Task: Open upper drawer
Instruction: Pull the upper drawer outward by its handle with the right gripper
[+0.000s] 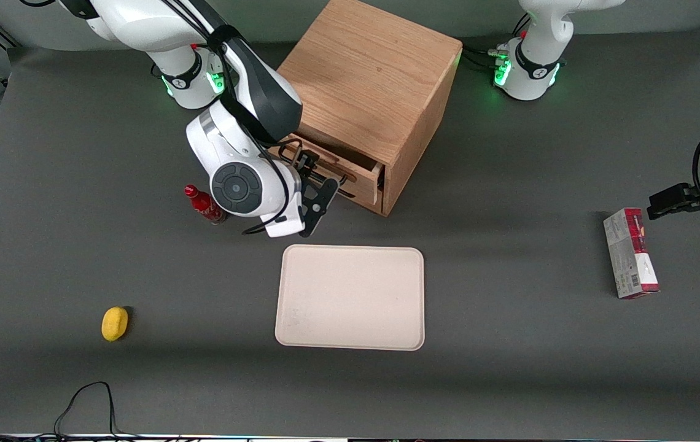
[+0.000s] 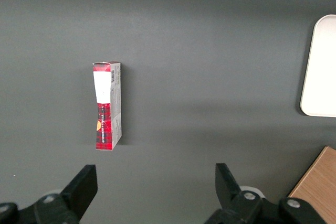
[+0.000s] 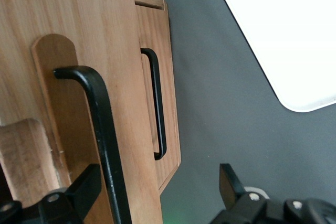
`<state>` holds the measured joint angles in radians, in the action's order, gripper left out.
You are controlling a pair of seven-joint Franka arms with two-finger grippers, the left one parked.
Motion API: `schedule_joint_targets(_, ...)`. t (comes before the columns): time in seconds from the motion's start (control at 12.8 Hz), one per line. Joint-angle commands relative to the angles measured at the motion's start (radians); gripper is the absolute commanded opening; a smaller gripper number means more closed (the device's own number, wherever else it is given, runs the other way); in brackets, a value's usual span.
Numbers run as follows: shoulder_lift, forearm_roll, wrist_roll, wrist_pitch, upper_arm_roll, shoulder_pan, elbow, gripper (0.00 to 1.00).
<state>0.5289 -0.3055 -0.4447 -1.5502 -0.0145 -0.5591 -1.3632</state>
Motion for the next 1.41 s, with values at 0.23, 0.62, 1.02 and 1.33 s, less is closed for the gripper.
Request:
schedule_joint_targets(0.23, 0.008, -0.02, -0.026, -0.004, -0.001, 0.007, 0.001, 1.0)
schedule_joint_targets(0.62, 0.043, -0.012, -0.038, -0.022, -0.001, 0.005, 0.001, 1.0)
schedule_joint_targets(1.02, 0.059, -0.007, -0.051, -0.044, -0.001, 0.042, 0.006, 1.0)
schedule_joint_targets(1.33, 0.071, -0.009, -0.081, -0.045, -0.001, 0.08, 0.029, 1.0)
